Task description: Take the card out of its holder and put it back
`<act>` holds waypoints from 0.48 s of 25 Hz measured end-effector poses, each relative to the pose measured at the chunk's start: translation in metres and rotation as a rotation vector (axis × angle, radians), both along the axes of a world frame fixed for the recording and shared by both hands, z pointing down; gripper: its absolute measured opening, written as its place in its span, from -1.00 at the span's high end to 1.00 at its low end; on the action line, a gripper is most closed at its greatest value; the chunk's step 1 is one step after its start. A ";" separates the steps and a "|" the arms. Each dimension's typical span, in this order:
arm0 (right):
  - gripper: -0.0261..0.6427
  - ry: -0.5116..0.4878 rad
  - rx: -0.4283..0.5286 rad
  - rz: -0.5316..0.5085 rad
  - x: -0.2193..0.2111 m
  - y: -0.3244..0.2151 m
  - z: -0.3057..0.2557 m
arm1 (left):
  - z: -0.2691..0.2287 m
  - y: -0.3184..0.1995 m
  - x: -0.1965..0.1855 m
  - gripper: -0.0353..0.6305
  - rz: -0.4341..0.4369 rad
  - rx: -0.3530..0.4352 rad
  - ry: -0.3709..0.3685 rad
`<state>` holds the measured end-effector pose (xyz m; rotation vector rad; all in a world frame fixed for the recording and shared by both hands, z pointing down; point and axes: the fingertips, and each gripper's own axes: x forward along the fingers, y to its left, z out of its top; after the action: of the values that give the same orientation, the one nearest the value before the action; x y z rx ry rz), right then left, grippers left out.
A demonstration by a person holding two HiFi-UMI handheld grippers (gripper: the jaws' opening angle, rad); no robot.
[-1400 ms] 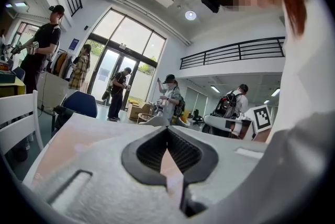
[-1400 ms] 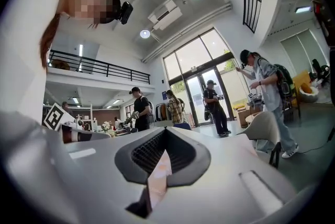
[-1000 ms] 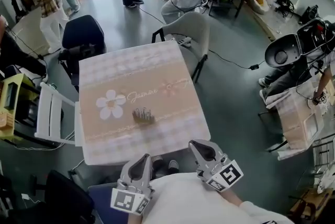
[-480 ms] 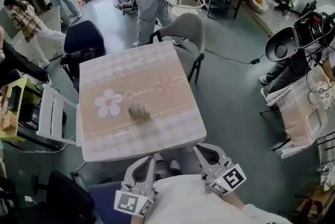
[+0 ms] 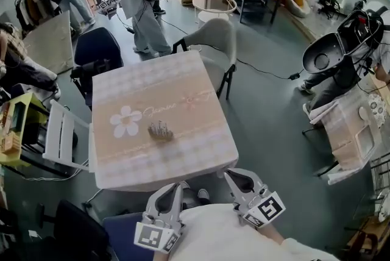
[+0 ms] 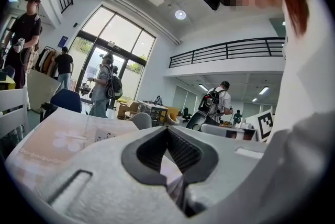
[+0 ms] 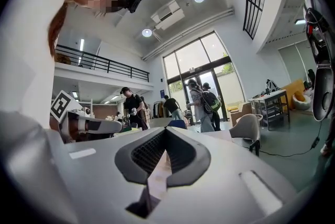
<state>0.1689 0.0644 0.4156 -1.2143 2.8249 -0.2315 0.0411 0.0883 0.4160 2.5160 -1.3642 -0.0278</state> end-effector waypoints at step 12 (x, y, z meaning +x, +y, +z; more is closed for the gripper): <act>0.92 -0.003 -0.019 -0.024 -0.006 0.003 0.003 | 0.011 0.006 -0.001 0.88 -0.026 -0.043 0.012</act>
<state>0.1626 0.0675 0.4186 -1.1836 2.8421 -0.2621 0.0401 0.0947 0.4267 2.4592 -1.3785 -0.0191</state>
